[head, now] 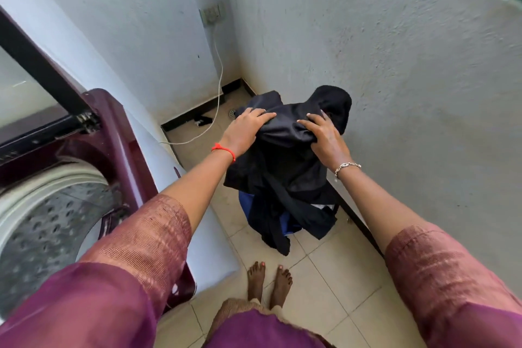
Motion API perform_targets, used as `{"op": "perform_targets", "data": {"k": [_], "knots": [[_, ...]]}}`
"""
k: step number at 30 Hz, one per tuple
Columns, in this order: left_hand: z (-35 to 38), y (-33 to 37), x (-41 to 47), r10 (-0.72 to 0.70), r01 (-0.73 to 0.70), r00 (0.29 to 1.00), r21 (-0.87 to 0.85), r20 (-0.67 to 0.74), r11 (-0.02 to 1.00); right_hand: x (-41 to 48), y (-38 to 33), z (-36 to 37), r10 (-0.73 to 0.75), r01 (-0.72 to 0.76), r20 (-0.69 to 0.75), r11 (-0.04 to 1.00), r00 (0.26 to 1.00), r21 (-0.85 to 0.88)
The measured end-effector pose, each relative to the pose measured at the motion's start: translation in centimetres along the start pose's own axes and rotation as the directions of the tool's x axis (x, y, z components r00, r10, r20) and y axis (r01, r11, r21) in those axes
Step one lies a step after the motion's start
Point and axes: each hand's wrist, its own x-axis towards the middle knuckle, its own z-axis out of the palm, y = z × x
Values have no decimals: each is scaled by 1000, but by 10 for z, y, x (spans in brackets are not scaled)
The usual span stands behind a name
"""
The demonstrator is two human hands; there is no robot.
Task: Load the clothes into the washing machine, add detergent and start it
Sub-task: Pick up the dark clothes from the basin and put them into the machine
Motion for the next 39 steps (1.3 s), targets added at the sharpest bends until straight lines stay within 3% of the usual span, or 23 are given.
{"op": "perform_targets", "data": {"k": [11, 22, 28, 31, 34, 36, 39], "knots": [[76, -12, 13, -21, 30, 989, -60, 149, 998, -25, 45, 96, 50, -46, 191, 999, 980, -25], [251, -68, 9, 121, -119, 955, -27, 270, 993, -59, 113, 255, 66, 23, 380, 974, 923, -225], [334, -89, 8, 165, -167, 950, -13, 267, 986, -90, 129, 357, 207, -32, 431, 924, 878, -380], [355, -91, 5, 163, -200, 954, 126, 253, 972, -83, 142, 383, 276, -81, 385, 889, 881, -451], [369, -96, 4, -27, -48, 943, 217, 331, 975, -70, 160, 394, 243, -75, 360, 903, 901, -423], [374, -102, 2, -124, 77, 908, 132, 400, 988, -63, 169, 393, 186, -30, 406, 932, 894, -362], [365, -104, 1, -118, 147, 873, -25, 473, 989, -56, 172, 368, 130, 8, 511, 966, 850, -259]]}}
